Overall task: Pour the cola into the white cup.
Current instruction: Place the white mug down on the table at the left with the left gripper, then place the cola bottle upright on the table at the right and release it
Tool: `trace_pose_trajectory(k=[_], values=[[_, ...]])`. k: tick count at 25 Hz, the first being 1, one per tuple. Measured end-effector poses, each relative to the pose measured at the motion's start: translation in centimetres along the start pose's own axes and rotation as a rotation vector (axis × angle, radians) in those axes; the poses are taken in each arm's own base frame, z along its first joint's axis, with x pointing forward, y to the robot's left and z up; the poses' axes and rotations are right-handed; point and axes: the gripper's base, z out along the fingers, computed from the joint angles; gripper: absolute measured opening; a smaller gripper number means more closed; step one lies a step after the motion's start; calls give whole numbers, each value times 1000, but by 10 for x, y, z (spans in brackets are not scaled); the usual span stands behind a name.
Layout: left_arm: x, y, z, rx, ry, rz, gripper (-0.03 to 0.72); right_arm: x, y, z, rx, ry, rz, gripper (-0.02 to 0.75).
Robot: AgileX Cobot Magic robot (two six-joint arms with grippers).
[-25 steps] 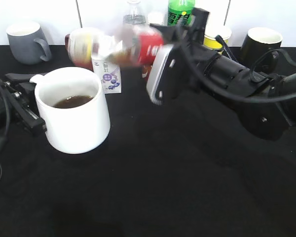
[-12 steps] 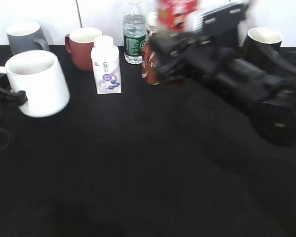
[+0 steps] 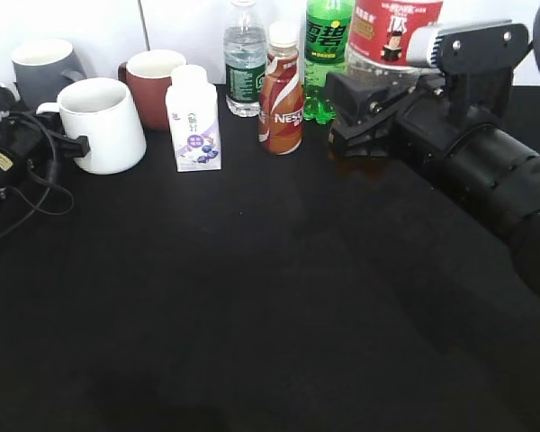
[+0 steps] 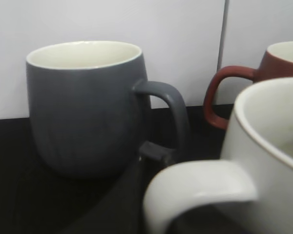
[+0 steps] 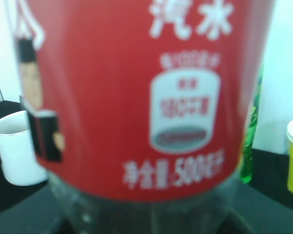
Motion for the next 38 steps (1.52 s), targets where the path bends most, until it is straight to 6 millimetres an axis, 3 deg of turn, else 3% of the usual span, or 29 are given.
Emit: trace_pose_trajectory(k=[5,9,11,13,16,20,23,31,34,38], values=[[-1,0,-3,-3,-2,-1,328,-1,0,0,3,-13,0,375],[0,-2,-30,4,21,-4,348,-1,-1,0,6,-13,-8,374],[0,-5,-58,10,43,-6,349,-1,-2,0,24,-14,-5,374],[-12,-10,-90,19,49,-6,349,-1,-9,0,95,-13,-18,374],[-38,-27,-140,65,66,7,349,-10,-31,-4,249,-27,-86,374],[-66,-47,-166,140,102,36,349,-16,-94,-12,406,-51,-50,374],[-72,-55,-174,160,140,29,349,4,-127,3,398,-37,-49,374],[-73,-55,-175,154,154,-21,349,79,-154,72,337,1,-55,374],[-72,-55,-175,156,156,-18,349,86,-154,75,327,14,-57,374],[-72,-56,-175,161,157,-14,349,87,-154,75,327,19,-56,483]])
